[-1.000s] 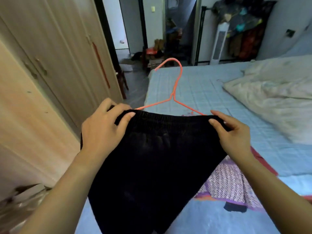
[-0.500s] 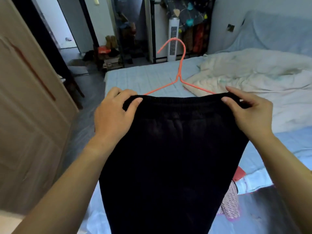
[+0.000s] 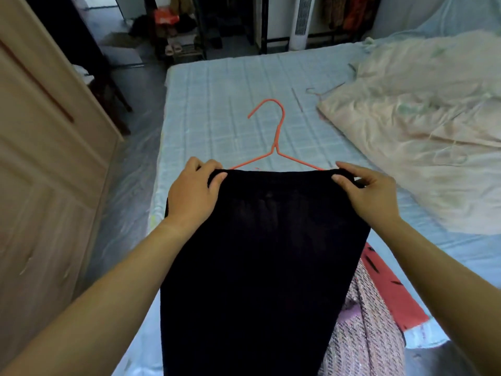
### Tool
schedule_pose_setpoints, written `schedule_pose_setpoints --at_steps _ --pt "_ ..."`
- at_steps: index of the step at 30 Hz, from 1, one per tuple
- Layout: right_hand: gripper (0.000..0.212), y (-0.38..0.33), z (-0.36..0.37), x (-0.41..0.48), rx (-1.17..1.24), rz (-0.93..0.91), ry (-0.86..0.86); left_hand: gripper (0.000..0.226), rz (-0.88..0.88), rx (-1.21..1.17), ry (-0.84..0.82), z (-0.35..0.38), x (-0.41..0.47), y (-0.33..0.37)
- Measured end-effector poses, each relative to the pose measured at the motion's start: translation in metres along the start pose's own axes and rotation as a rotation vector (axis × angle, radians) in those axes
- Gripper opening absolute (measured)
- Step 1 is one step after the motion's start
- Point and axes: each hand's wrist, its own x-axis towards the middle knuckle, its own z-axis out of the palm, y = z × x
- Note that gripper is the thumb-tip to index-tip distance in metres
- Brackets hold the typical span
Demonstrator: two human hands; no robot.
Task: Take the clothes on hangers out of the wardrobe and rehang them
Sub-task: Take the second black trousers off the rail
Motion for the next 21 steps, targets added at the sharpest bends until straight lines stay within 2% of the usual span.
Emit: schedule_pose_setpoints --at_steps 13,17,21 --pt "0.03 0.113 0.146 0.122 -0.017 0.137 -0.327 0.025 -0.392 0.201 -0.267 0.138 0.066 -0.089" --pt "0.027 0.151 0.18 0.143 -0.078 0.188 -0.395 0.026 -0.467 0.21 -0.369 0.181 0.077 -0.112" --pt "0.036 0.19 0.208 0.159 -0.223 0.219 -0.546 0.035 -0.537 0.275 -0.521 0.219 0.083 -0.13"
